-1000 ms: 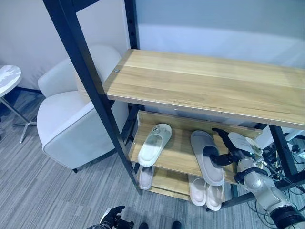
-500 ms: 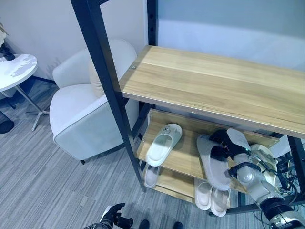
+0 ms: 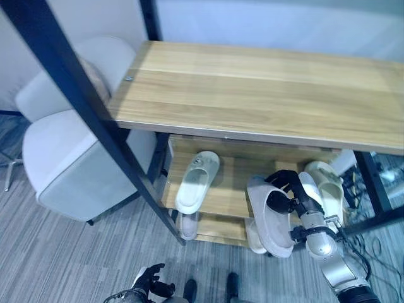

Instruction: Arrange the slippers neatly on the shoe rack.

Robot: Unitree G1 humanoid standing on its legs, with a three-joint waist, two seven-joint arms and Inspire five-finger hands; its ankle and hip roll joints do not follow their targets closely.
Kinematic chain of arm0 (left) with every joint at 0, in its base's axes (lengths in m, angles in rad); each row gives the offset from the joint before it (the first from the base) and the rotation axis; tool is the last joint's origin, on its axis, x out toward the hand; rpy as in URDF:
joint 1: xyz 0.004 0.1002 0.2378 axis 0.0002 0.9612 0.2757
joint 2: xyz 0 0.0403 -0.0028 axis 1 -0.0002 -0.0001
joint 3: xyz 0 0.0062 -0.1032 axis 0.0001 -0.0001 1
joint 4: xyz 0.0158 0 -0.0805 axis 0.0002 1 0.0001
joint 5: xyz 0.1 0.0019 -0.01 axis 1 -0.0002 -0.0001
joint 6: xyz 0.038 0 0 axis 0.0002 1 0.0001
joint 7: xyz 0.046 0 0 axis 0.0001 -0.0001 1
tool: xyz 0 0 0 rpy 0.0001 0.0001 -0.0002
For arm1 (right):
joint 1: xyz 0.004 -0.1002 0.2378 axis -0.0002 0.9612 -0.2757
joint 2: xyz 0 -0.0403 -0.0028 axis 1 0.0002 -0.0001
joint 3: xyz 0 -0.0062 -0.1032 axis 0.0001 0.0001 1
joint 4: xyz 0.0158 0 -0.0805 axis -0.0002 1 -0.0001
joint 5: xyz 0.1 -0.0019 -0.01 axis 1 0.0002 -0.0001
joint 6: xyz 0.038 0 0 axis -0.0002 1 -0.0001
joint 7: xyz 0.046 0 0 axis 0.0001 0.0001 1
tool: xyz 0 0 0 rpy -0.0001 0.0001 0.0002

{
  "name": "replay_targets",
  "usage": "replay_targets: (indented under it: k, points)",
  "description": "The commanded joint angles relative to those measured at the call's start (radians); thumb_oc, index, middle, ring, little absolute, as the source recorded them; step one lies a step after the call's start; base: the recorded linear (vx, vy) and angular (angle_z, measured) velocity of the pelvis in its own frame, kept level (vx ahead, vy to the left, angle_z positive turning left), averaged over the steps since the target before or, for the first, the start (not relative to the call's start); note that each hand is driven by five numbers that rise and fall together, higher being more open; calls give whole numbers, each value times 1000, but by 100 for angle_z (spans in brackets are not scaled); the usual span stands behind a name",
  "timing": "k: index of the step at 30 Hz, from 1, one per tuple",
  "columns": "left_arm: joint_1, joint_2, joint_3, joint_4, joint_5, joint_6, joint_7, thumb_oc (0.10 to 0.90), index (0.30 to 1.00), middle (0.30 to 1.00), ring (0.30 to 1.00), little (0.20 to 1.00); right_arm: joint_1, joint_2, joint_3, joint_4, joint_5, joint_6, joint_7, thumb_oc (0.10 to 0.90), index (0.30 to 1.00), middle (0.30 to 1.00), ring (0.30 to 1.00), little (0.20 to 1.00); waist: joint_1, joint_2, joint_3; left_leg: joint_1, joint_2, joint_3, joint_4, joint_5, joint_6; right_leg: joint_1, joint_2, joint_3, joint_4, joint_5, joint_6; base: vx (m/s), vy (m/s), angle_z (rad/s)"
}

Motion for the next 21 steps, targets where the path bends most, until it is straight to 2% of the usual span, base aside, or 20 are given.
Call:
replay_targets:
  k: [1, 3, 8, 10, 21]
  points:
    - [24, -45, -39, 62, 1, 11, -3, 800, 900, 900, 900, 900, -72, -26, -45, -192, 45, -118, 12, 400, 300, 300, 300, 300, 26, 33, -43, -80, 33, 36, 13, -14, 6, -10, -17, -21, 151, -124, 94, -106, 0, -25]
    - [24, -41, -29, 67, 7, 8, -1, 800, 900, 900, 900, 900, -42, -18, -42, -236, 52, -133, 36, 400, 300, 300, 300, 300, 24, 33, -55, -86, 31, 46, 9, -9, 0, 20, -17, -15, 165, -156, 86, -42, -7, -20]
    - [37, -44, -23, 68, 13, 6, -9, 800, 900, 900, 900, 900, 13, -21, -36, -283, 73, -144, 85, 400, 300, 300, 300, 300, 27, 21, -81, -74, 26, 51, 9, -10, -8, 76, -19, -21, 106, -170, 74, 9, -46, -7]
    - [40, -55, -27, 67, 15, 7, -13, 800, 900, 900, 900, 900, 33, -22, -10, -303, 93, -150, 122, 400, 300, 300, 300, 300, 21, 21, -96, -60, 34, 50, -1, -4, -23, 112, -6, -40, 50, -166, 72, 15, -129, 3]
    - [11, -87, -83, 71, 41, 6, -23, 800, 900, 900, 900, 900, 104, -24, 40, -317, 170, -159, 197, 400, 300, 300, 300, 300, -5, 39, -79, -77, 70, 11, -10, 50, -71, 144, 45, -70, 9, -182, 38, -54, -85, 7]
